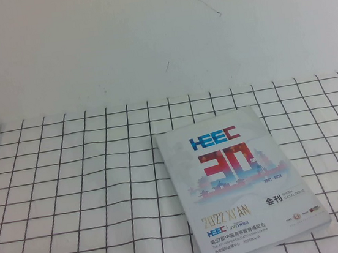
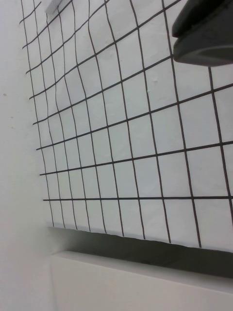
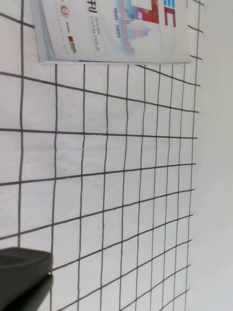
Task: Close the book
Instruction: 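Close the open booklet and leave it lying on the table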
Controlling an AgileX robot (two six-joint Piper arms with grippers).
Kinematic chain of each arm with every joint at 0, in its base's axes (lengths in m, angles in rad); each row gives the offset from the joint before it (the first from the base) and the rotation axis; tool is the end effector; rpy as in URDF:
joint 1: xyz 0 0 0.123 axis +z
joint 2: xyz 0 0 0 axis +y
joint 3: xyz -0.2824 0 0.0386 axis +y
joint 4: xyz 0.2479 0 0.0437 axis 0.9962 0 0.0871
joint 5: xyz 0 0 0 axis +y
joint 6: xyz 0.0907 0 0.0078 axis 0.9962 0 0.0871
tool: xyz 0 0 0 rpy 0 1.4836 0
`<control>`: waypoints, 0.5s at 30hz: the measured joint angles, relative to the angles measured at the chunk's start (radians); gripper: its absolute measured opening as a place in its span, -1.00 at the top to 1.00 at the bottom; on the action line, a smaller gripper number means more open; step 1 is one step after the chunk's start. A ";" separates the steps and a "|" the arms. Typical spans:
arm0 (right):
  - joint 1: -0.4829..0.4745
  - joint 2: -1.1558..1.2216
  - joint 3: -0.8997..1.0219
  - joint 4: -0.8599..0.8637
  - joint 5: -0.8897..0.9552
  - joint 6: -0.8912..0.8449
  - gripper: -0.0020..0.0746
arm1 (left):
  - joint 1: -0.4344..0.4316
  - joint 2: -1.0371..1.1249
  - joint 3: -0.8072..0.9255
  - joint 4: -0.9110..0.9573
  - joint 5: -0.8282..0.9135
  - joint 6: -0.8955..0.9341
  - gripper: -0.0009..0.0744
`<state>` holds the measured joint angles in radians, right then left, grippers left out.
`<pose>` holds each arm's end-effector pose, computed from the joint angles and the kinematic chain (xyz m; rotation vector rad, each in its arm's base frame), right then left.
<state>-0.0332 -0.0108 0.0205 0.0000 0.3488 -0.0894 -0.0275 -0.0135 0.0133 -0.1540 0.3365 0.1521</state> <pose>0.0532 -0.0018 0.1753 -0.0518 1.8422 -0.0858 0.0530 -0.0061 0.1793 0.0669 1.8151 -0.0608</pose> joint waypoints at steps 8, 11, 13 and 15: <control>0.000 0.000 0.000 0.000 0.000 0.000 0.95 | 0.000 0.000 0.000 0.000 0.000 -0.006 0.98; 0.000 0.000 0.000 0.000 0.000 0.000 0.95 | 0.000 0.000 0.000 0.000 0.000 -0.006 0.98; 0.000 0.000 0.000 0.000 0.000 0.000 0.95 | 0.000 0.000 0.000 0.000 0.000 -0.006 0.98; 0.000 0.000 0.000 0.000 0.000 0.000 0.95 | 0.000 0.000 0.000 0.000 0.000 -0.006 0.98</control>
<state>-0.0332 -0.0108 0.0205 0.0000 0.3488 -0.0894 -0.0275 -0.0135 0.0133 -0.1540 0.3365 0.1462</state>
